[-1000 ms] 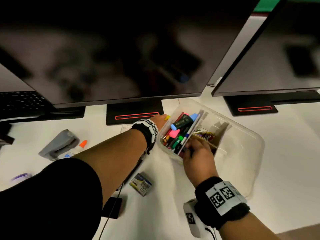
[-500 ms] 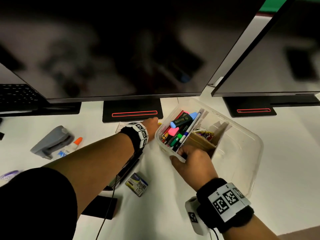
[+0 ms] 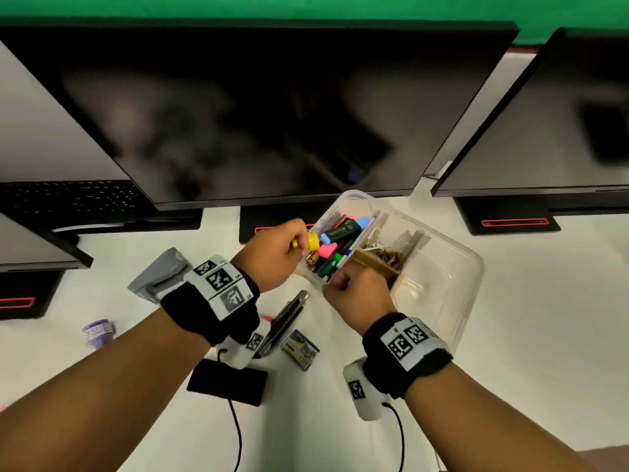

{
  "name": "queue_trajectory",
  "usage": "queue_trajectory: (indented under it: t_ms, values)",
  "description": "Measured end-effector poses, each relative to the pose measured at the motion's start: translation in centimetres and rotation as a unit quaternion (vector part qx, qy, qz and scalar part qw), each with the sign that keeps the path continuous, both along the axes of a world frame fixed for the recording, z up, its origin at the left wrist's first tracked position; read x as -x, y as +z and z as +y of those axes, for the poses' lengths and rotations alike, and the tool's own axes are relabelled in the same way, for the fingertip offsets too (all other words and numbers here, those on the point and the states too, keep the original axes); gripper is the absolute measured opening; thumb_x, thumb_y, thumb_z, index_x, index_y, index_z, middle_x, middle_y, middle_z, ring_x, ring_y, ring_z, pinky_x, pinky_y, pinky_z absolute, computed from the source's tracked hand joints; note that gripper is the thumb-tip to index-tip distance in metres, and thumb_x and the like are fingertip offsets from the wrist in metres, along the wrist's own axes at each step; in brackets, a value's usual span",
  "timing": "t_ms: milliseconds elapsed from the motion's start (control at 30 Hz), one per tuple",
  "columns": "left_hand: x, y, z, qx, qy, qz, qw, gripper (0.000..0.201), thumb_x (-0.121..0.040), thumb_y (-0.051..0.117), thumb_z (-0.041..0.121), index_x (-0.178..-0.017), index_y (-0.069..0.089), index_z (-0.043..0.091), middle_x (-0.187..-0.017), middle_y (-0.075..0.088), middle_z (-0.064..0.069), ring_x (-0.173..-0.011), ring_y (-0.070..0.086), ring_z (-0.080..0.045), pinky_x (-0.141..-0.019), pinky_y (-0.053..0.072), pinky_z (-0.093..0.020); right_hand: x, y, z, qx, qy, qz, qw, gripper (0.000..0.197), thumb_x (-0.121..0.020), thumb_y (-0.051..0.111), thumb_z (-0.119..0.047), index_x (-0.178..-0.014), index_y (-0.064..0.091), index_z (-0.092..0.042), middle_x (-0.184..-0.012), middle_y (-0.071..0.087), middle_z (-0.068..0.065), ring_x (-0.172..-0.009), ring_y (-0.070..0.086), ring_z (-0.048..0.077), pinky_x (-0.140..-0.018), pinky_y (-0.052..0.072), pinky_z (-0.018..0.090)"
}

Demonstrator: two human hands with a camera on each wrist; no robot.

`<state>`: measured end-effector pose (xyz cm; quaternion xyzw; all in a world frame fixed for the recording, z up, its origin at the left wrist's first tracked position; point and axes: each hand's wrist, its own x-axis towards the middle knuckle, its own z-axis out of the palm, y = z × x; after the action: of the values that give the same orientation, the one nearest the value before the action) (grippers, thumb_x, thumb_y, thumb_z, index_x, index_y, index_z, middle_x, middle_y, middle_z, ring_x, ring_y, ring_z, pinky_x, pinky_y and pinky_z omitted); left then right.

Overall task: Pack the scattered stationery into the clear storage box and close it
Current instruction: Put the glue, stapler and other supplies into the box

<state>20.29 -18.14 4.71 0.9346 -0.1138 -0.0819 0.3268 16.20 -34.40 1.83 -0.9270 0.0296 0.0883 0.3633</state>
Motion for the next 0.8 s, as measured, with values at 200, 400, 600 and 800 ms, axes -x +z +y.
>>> queue_trajectory:
  t_ms: [200, 400, 600, 800]
  values:
    - [2.9, 0.1, -2.3, -0.006, -0.062, -0.005, 0.998, 0.015, -0.088, 0.057, 0.016, -0.102, 0.052, 0.016, -0.083, 0.052, 0.007, -0.078, 0.057, -0.019, -0.065, 0.036, -0.02, -0.8, 1.7, -1.9, -0.119, -0.16, -0.047, 0.979, 0.018, -0.083, 0.059, -0.008, -0.068, 0.062, -0.016, -0.068, 0.062, 0.002, -0.059, 0.058, 0.009, -0.064, 0.046, 0.02]
    - [3.0, -1.9, -4.5, 0.018, -0.071, 0.038, 0.997, 0.031, -0.084, 0.065, 0.023, -0.112, 0.055, 0.02, -0.102, 0.066, -0.002, -0.093, 0.063, -0.022, -0.083, 0.052, -0.032, -1.4, 2.7, -3.3, -0.123, -0.205, -0.081, 0.968, 0.015, -0.082, 0.056, -0.008, -0.07, 0.062, -0.015, -0.068, 0.061, 0.006, -0.065, 0.054, 0.021, -0.066, 0.043, 0.026]
    - [3.7, -2.2, 2.5, 0.017, 0.04, 0.007, 0.999, 0.023, -0.087, 0.06, 0.019, -0.11, 0.061, 0.019, -0.108, 0.066, 0.003, -0.088, 0.058, -0.013, -0.082, 0.044, -0.02, -0.6, 2.6, 0.5, -0.121, -0.116, -0.091, 0.982, 0.018, -0.084, 0.059, -0.009, -0.069, 0.06, -0.018, -0.067, 0.062, 0.005, -0.063, 0.056, 0.023, -0.067, 0.049, 0.028]
    - [6.2, -4.6, 14.3, -0.101, 0.168, 0.053, 0.979, 0.021, -0.088, 0.056, 0.016, -0.108, 0.064, 0.017, -0.116, 0.064, -0.003, -0.105, 0.06, -0.022, -0.09, 0.043, -0.024, -0.1, 1.3, 8.5, -0.03, 0.086, -0.061, 0.994, 0.013, -0.082, 0.059, -0.009, -0.074, 0.062, -0.019, -0.074, 0.063, -0.002, -0.062, 0.054, 0.014, -0.066, 0.039, 0.02]
